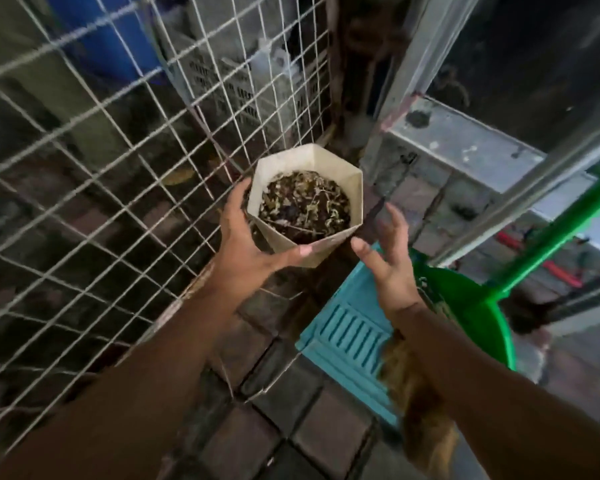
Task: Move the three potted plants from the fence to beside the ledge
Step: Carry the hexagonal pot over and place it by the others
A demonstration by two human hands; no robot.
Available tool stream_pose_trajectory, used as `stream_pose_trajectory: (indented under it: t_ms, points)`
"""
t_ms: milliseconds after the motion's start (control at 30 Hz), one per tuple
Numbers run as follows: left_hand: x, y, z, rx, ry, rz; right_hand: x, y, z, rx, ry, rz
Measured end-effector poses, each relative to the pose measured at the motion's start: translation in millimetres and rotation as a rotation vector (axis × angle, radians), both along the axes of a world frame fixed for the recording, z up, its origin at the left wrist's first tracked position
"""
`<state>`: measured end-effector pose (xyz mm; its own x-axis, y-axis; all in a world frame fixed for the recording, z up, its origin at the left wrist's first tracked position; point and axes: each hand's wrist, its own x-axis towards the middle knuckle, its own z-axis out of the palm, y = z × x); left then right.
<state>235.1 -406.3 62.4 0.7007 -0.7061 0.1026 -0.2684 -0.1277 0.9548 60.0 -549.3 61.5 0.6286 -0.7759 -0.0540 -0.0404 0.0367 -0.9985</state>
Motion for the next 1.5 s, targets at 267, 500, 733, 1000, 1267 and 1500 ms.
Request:
stream_pose_trajectory:
  t_ms: [267, 500, 733, 1000, 1267, 1500]
  points:
    - [-9, -26, -57, -0.27, -0.077, 0.005, 16, -20, -56, -0.013, -0.156, 0.152]
    - [-4, -29, -62, -0.229, -0.139, 0.014, 43, -24, -49, 0.01, -0.175, 0.236]
    - [-3, -23, -74, -0.284, -0.028, 0.066, 49, -34, -59, 0.014, -0.138, 0.276]
    - [-13, -36, -70, -0.325, -0.031, 0.044, 49, -44, -57, 0.06, -0.094, 0.288]
    - [-9, -15, -68, -0.289, -0.086, 0.065, 39, -22, -67, 0.052, -0.151, 0.212]
    - [-18, -2, -66, -0.28, -0.02, 0.111, 35, -15, -75, 0.065, -0.192, 0.261]
